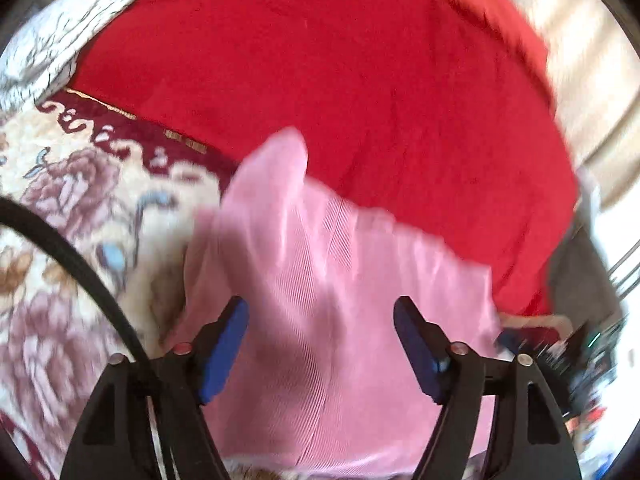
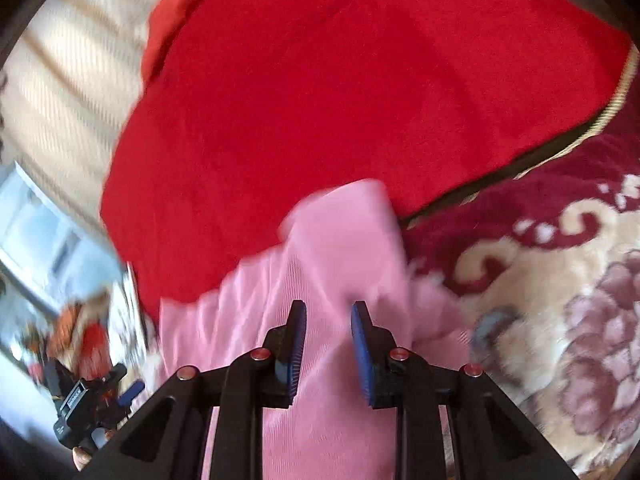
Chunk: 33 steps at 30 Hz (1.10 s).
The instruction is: Fold large clothes
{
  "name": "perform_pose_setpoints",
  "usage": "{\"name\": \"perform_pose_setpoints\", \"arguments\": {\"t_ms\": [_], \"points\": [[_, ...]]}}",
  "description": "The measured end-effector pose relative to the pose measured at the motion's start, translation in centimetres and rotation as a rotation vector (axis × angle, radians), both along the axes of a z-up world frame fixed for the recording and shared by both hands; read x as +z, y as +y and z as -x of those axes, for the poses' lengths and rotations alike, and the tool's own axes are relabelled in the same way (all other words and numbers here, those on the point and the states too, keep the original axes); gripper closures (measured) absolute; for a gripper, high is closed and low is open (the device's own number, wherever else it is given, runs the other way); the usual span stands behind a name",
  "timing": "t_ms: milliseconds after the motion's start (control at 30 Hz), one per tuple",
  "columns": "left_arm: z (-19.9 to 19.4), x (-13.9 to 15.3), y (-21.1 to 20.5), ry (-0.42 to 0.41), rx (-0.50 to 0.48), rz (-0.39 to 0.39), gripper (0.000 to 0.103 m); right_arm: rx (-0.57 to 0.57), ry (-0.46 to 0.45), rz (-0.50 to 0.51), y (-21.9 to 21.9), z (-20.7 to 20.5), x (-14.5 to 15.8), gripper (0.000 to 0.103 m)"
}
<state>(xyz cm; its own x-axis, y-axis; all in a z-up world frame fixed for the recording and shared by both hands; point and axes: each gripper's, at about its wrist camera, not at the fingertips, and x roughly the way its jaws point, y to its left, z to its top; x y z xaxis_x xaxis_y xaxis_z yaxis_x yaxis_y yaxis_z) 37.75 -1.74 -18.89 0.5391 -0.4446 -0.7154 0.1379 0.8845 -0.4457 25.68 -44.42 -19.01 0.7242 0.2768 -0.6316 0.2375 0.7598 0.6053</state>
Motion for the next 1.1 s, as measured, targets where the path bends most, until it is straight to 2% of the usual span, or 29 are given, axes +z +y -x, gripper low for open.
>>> {"name": "perform_pose_setpoints", "arguments": {"t_ms": [67,133,233,300,333,400,433,467,500,533,567,600,633,700,800,933,1033,1100], "points": [[-0.6,-1.8,-0.8,0.069,0.018,-0.136,0.026,-0.007,0.095,0.036,0.6,-1.3,-1.7,0.078],[-1.0,-2.6,-0.2,0.061,0.046,-0.176,0.026,-0.034,0.129,0.011,0.4,-1.5,-3.0,0.078],[-1.1,-2.7,1.2,0.05,0.055,-0.126,0.026,-0.032,0.102,0.047,0.9,-1.2,-1.4,0.078],[-1.0,-2.0,2.4,0.004,0.092,-0.093,0.026,-0.006,0.046,0.053,2.0,-0.9,0.0,0.076],[-0.7,-1.6,2.9,-0.029,0.116,-0.108,0.026,0.013,0.022,0.045,2.7,-0.7,0.5,0.076],[-0.5,-1.2,3.4,-0.078,0.161,-0.219,0.026,0.056,-0.005,0.042,4.5,-0.5,1.3,0.058],[-0.7,-1.6,3.3,-0.074,0.176,-0.282,0.025,0.075,-0.019,0.057,5.8,-0.3,1.6,0.023],[-0.9,-2.3,3.2,-0.059,0.183,-0.345,0.025,0.08,-0.04,0.084,6.8,0.0,1.7,0.017],[-1.2,-3.5,3.0,-0.031,0.168,-0.399,0.025,0.088,-0.044,0.125,8.0,0.3,1.6,0.019],[-1.5,-4.5,2.8,-0.005,0.144,-0.424,0.025,0.097,-0.026,0.151,8.6,0.3,1.3,0.019],[-1.5,-4.8,2.7,-0.009,0.14,-0.428,0.025,0.109,0.005,0.173,9.0,-0.1,0.6,0.025],[-1.4,-4.8,2.7,-0.029,0.142,-0.432,0.025,0.119,0.048,0.193,9.5,-0.4,-0.1,0.036],[-1.0,-4.4,2.7,-0.045,0.134,-0.446,0.025,0.116,0.101,0.228,10.0,-0.8,-1.1,0.038],[0.2,-3.5,2.6,-0.085,0.128,-0.476,0.025,0.09,0.106,0.285,10.5,-0.4,-1.0,0.046],[2.2,-1.9,2.0,-0.147,0.128,-0.468,0.025,0.075,0.089,0.359,12.2,0.9,0.5,0.049],[5.8,1.2,1.5,-0.273,0.164,-0.488,0.025,0.101,0.021,0.463,15.1,3.5,1.8,0.048],[7.1,1.8,1.1,-0.311,0.176,-0.492,0.024,0.111,0.007,0.529,17.2,3.9,1.9,0.048],[7.2,1.6,0.9,-0.319,0.162,-0.495,0.024,0.129,0.043,0.547,17.5,3.3,0.9,0.048]]}}
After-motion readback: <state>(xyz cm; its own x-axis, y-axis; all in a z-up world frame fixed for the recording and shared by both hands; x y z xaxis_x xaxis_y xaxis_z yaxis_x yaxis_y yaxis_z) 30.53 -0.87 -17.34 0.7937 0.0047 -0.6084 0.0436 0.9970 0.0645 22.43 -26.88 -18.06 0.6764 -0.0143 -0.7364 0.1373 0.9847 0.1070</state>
